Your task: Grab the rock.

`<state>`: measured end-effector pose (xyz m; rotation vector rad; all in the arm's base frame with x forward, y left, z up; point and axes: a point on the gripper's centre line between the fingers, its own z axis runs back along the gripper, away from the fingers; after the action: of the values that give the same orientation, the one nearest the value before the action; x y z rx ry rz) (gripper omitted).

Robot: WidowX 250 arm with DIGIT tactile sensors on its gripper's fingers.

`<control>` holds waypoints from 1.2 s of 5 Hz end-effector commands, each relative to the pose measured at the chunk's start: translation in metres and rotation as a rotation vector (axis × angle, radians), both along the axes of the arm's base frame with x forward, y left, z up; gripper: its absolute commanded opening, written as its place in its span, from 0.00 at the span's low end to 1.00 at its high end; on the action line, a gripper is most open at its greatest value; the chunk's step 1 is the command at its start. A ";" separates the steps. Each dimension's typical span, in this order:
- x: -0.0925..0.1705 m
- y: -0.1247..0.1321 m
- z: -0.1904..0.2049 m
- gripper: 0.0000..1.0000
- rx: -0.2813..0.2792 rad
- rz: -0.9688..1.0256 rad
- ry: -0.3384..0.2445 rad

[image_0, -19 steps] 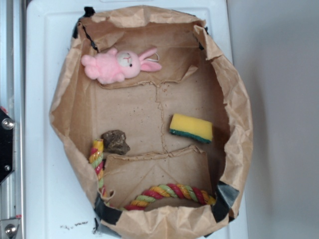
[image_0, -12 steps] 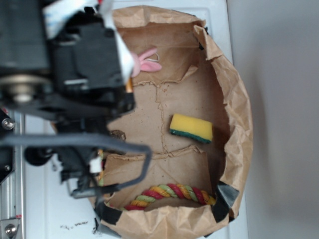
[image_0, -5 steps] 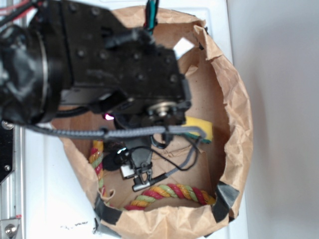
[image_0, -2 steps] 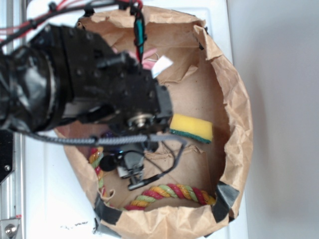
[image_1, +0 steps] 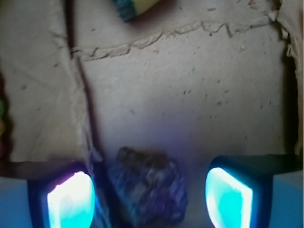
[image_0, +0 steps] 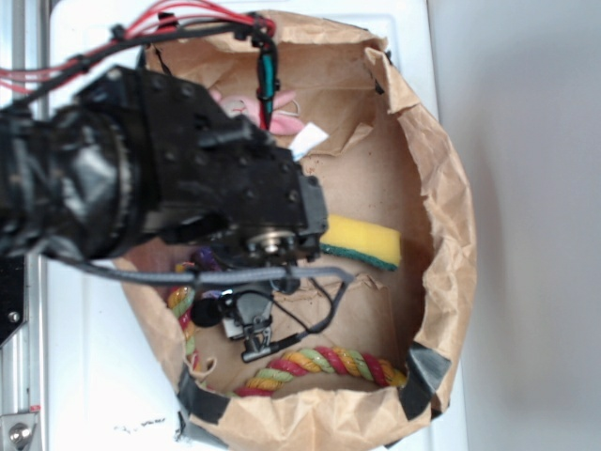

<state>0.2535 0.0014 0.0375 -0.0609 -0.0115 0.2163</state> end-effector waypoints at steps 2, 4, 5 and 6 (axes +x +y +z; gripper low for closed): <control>-0.003 -0.016 -0.004 1.00 0.055 -0.096 -0.027; -0.003 -0.014 0.000 1.00 0.068 -0.089 -0.037; -0.006 -0.012 0.003 0.00 0.065 -0.062 -0.054; -0.009 -0.009 0.012 0.00 0.079 -0.066 -0.085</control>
<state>0.2389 -0.0029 0.0330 0.0147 -0.0373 0.1661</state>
